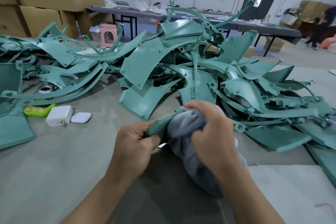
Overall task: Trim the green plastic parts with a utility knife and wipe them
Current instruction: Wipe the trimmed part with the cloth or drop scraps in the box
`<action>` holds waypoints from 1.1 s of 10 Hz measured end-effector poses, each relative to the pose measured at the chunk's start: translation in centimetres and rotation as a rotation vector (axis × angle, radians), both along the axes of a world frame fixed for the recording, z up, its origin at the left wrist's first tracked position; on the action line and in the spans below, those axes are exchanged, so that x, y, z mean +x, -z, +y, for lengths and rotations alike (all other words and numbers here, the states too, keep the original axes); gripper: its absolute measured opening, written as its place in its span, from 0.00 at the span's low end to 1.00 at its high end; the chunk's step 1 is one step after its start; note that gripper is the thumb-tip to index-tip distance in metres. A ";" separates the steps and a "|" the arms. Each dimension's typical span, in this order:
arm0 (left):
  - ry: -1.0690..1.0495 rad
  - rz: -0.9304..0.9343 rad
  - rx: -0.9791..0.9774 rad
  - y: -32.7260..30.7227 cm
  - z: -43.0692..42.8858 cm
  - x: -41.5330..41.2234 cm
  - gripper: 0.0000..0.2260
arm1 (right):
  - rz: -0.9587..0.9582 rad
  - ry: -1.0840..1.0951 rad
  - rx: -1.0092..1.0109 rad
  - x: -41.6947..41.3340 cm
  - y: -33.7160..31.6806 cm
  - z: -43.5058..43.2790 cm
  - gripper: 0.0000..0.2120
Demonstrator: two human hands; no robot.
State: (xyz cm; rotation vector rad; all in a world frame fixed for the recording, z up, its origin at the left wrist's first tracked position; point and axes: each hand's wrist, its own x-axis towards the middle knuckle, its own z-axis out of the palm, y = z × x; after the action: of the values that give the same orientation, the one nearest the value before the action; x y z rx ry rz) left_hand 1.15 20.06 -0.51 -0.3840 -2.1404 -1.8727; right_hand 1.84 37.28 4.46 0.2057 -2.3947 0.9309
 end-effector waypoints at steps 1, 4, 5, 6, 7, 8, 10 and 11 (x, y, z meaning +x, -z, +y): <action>0.019 0.034 0.077 -0.6 -0.7 0.0 0.10 | 0.178 -0.312 0.111 1.5 0.4 -3.1 0.18; 0.033 -0.118 0.206 -1.2 -0.4 -0.3 0.17 | 0.090 -0.298 -0.038 0.6 1.1 -2.5 0.32; 0.084 -0.154 0.240 -0.9 -0.4 -0.5 0.21 | 0.071 -0.197 0.000 0.2 0.8 -1.4 0.33; 0.016 -0.127 0.158 -0.4 -0.4 -0.6 0.19 | -0.007 -0.062 0.081 -0.6 0.8 0.4 0.34; -0.046 -0.107 0.098 0.1 -0.4 -0.9 0.14 | -0.149 0.122 0.133 -1.5 1.3 2.0 0.34; -0.064 -0.137 0.090 0.0 -0.4 -0.9 0.15 | -0.306 0.291 0.126 -2.6 1.7 5.0 0.19; -0.071 -0.205 0.112 -0.4 -0.4 -0.9 0.14 | -0.455 0.433 -0.091 -3.1 2.1 8.3 0.04; -0.072 -0.240 0.178 -0.6 -0.5 -0.9 0.13 | -0.382 0.420 -0.248 -2.8 1.7 8.8 0.04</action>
State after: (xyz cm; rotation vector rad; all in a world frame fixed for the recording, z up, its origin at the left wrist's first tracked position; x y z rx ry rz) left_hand 0.23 19.55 0.12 -0.0454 -2.0746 -2.1390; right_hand -1.01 46.05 2.73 -0.5957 -2.4767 1.1205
